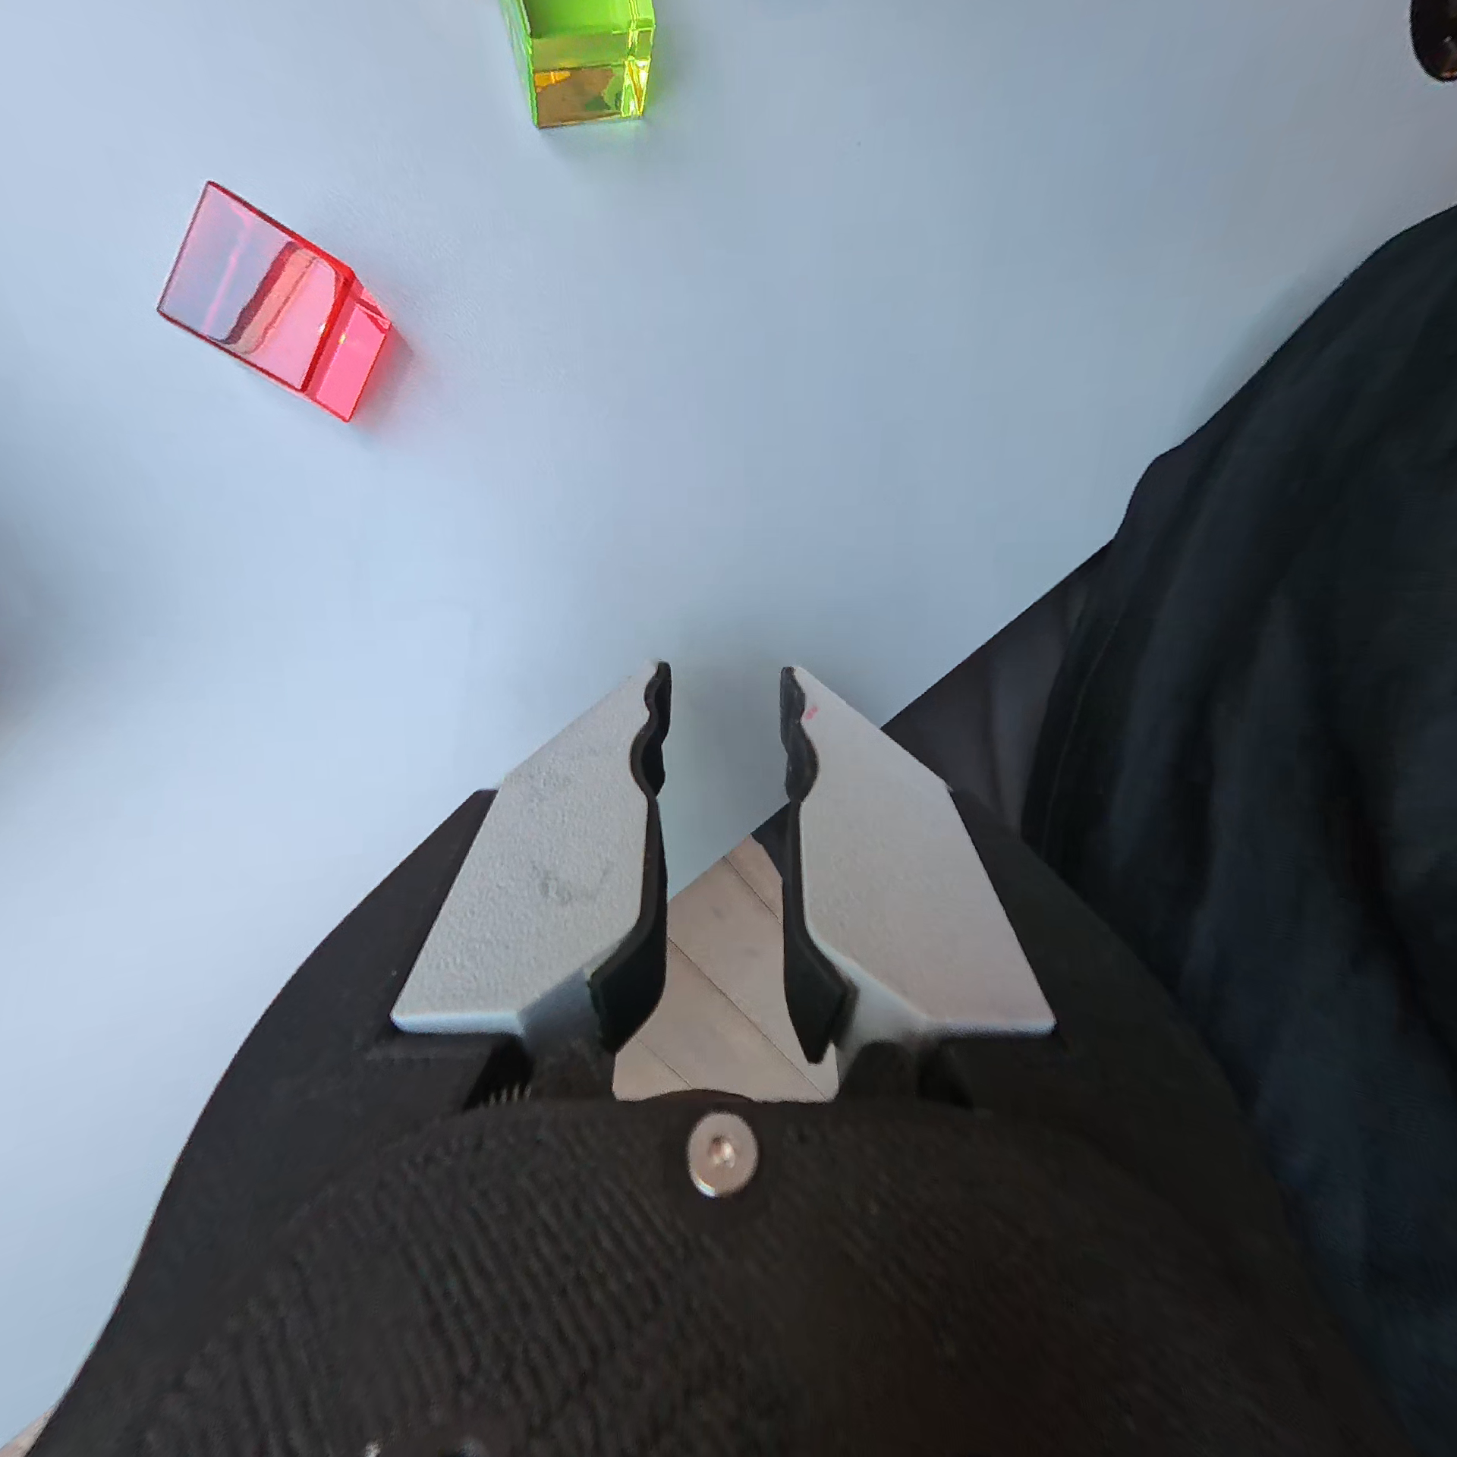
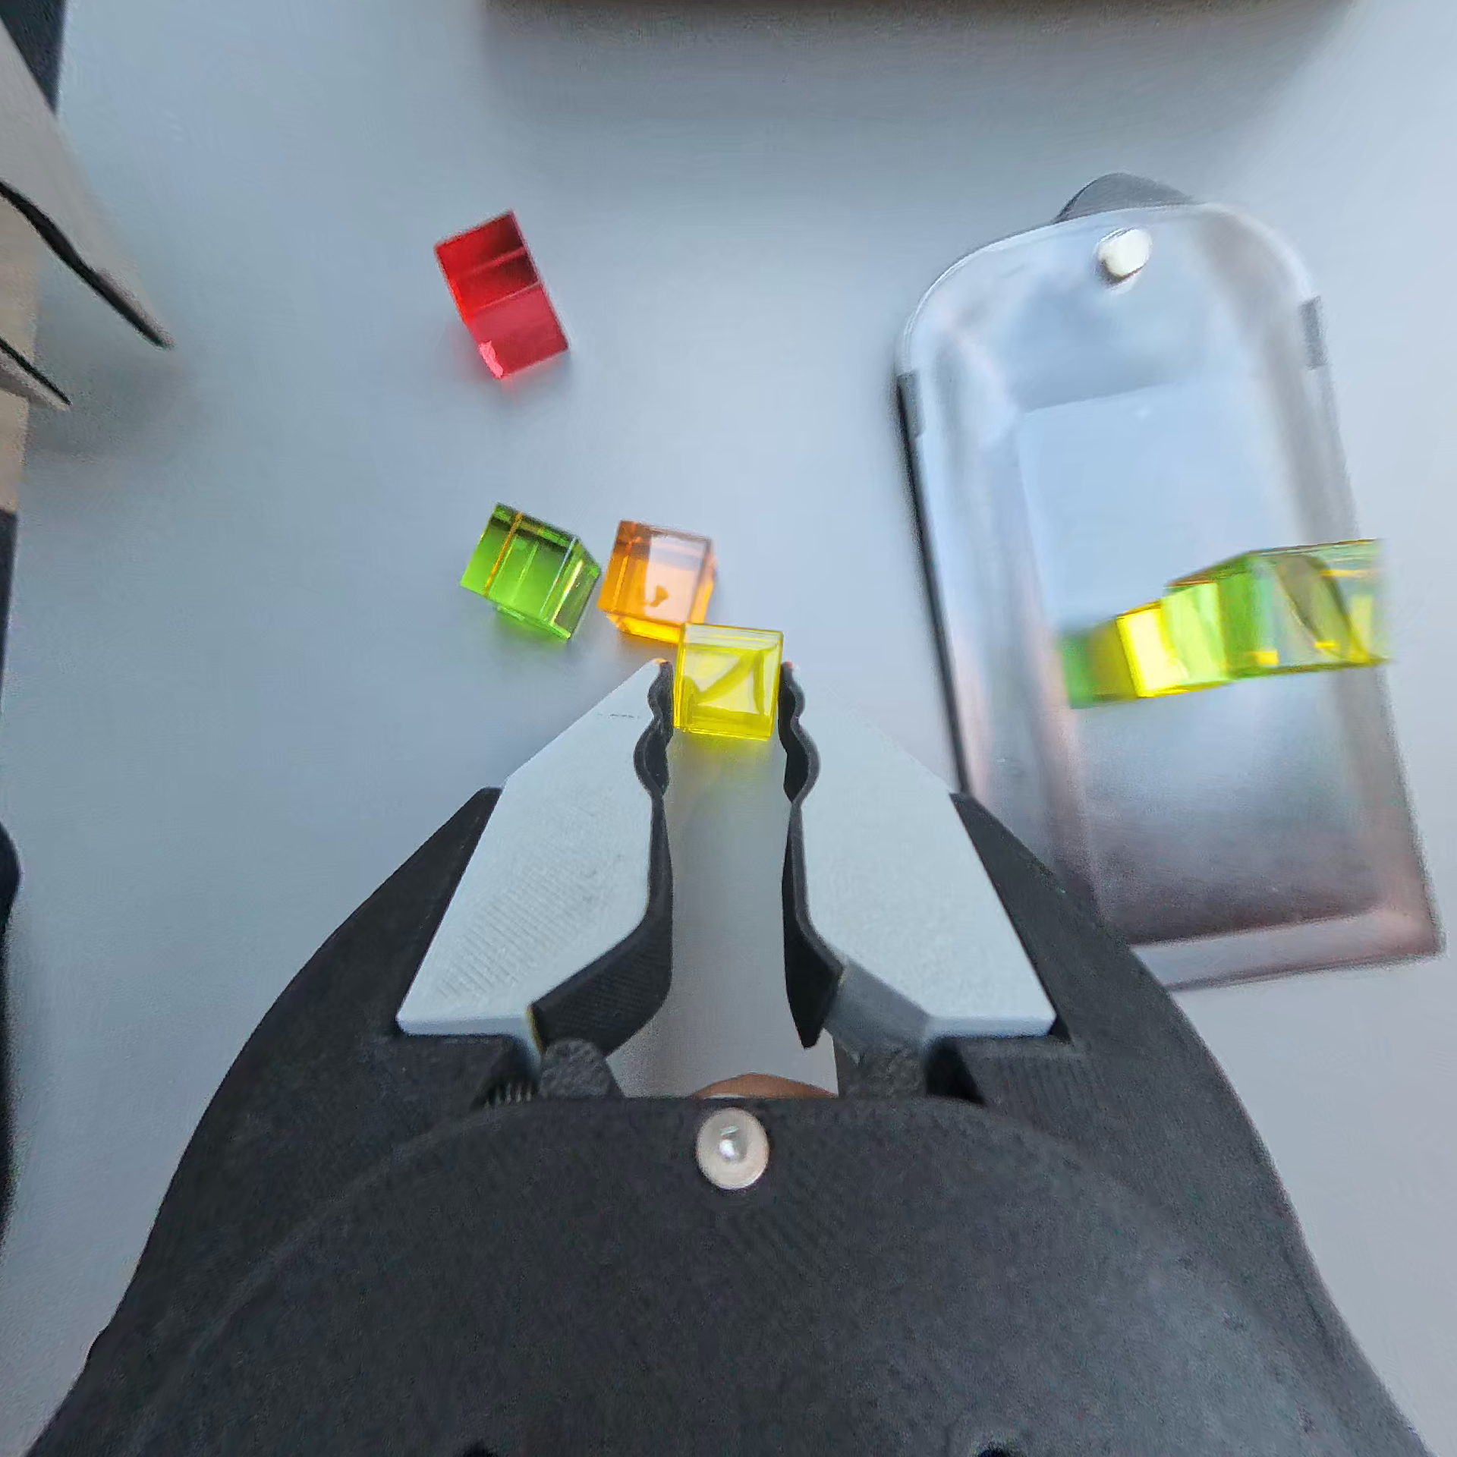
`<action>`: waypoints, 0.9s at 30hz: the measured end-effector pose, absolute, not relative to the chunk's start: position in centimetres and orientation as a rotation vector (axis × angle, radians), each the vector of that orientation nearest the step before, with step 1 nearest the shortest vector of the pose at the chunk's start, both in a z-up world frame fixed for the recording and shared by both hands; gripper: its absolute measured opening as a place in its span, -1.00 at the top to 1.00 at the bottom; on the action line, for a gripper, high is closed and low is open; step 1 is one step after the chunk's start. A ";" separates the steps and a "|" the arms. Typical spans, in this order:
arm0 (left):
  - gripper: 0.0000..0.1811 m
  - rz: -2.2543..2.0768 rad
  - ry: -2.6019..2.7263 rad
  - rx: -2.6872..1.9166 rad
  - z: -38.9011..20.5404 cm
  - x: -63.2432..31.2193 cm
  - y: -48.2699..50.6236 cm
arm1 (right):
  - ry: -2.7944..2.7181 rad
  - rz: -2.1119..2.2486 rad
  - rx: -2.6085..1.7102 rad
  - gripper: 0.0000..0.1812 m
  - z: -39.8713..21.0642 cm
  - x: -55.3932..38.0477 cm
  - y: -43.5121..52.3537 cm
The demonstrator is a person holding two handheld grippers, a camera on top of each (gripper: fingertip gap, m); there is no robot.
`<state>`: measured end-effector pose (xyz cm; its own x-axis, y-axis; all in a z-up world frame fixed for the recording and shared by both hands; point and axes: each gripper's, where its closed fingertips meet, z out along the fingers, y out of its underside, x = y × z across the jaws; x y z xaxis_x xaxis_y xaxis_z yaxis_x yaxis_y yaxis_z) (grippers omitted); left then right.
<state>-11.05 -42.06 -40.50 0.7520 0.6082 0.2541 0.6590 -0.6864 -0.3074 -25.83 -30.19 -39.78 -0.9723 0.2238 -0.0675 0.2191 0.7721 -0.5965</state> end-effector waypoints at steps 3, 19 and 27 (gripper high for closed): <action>0.72 -0.178 -0.979 -2.566 -40.4 -11.1 -42.6 | -2.866 1.102 -0.426 0.74 -36.7 -28.3 -29.8; 0.73 -0.172 -1.031 -2.525 -40.6 -11.0 -43.0 | -2.835 0.978 -0.277 0.74 -35.2 -37.5 -28.9; 0.73 -0.185 -1.042 -2.532 -40.9 -10.7 -43.1 | -2.832 0.943 -0.262 0.63 -35.5 -37.7 -28.1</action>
